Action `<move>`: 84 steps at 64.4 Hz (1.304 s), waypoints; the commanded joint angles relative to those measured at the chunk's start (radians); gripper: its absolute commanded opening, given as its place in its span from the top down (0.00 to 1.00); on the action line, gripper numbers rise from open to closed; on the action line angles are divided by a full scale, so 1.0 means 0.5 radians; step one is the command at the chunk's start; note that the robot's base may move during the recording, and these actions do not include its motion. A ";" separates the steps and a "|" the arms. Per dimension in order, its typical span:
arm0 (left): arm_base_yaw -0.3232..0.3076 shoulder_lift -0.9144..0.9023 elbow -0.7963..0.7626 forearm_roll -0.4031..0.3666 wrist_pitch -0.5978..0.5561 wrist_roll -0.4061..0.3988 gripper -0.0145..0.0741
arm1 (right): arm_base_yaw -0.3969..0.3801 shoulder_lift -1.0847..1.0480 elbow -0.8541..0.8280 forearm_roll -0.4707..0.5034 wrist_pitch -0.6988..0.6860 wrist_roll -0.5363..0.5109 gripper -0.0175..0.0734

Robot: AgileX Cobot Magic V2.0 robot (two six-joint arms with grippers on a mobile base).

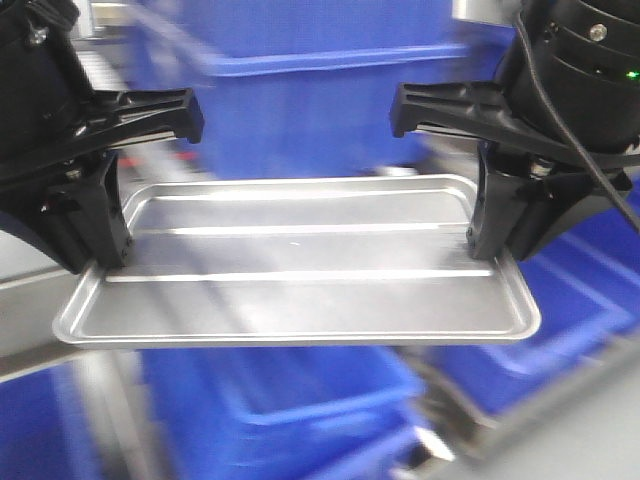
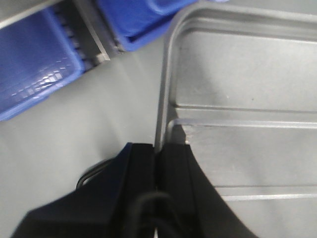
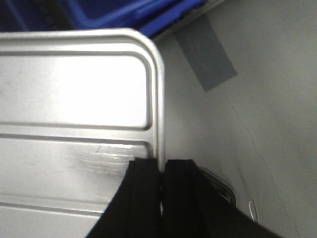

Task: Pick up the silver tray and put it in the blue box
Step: 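Hold the tray level in both grippers while the base drives away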

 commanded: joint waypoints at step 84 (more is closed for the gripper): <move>-0.001 -0.057 -0.043 0.075 0.004 -0.027 0.95 | -0.012 -0.079 -0.040 -0.094 0.028 -0.001 0.75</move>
